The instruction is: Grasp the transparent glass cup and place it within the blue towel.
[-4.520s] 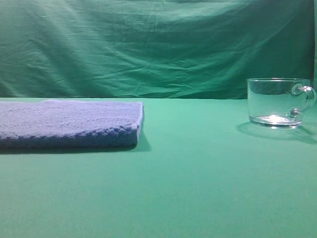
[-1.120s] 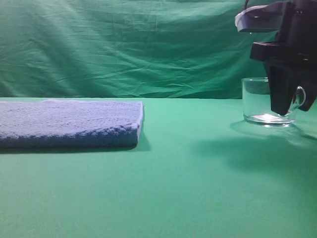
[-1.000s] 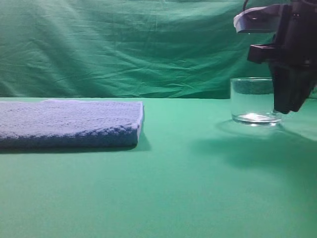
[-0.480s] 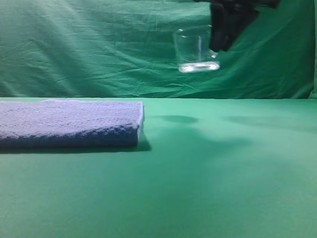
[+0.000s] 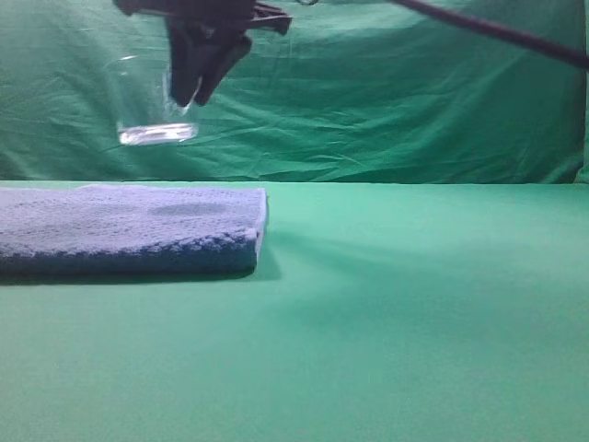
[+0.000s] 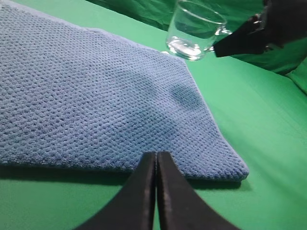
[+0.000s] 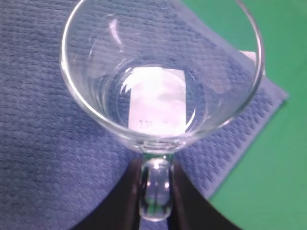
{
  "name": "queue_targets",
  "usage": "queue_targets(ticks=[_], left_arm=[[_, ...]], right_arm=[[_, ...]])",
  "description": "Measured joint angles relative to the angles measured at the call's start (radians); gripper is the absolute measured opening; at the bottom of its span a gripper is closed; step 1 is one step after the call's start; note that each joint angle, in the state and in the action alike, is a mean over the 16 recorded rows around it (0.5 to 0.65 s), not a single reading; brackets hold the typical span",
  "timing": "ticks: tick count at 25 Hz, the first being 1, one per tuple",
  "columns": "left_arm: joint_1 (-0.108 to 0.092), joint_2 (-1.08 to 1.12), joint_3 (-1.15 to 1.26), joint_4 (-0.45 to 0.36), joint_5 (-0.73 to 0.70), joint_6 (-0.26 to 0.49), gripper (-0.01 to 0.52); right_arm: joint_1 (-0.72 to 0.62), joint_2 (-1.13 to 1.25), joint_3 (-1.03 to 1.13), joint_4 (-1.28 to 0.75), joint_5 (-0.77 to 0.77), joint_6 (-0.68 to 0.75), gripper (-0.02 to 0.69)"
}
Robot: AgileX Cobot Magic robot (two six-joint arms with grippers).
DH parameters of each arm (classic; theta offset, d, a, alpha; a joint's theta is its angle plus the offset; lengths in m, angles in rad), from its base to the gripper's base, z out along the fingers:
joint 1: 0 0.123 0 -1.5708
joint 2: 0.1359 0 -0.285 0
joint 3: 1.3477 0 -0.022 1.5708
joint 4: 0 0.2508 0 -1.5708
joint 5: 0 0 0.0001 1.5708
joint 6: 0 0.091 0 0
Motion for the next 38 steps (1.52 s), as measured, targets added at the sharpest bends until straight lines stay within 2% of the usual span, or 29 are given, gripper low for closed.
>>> queue_targets(ticks=[6,10,14,21,24,28,38], left_arm=[[0.000,0.000,0.000,0.000,0.000,0.000,0.000],[0.000,0.000,0.000,0.000,0.000,0.000,0.000],[0.000,0.000,0.000,0.000,0.000,0.000,0.000],[0.000,0.000,0.000,0.000,0.000,0.000,0.000],[0.000,0.000,0.000,0.000,0.000,0.000,0.000],[0.000,0.000,0.000,0.000,0.000,0.000,0.000],[0.000,0.000,0.000,0.000,0.000,0.000,0.000]], right_arm=[[0.014,0.015,-0.021,0.003,0.017,-0.007,0.377],[0.014,-0.035,-0.045,-0.021,0.103,0.015,0.421],[0.014,-0.122,-0.070,-0.068,0.225,0.066,0.365],[0.014,-0.341,-0.071,-0.153,0.404,0.169,0.110],[0.014,-0.453,-0.014,-0.173,0.429,0.206,0.029],[0.014,-0.616,0.125,-0.172,0.405,0.230,0.000],[0.014,-1.090,0.669,-0.094,0.215,0.238,0.000]])
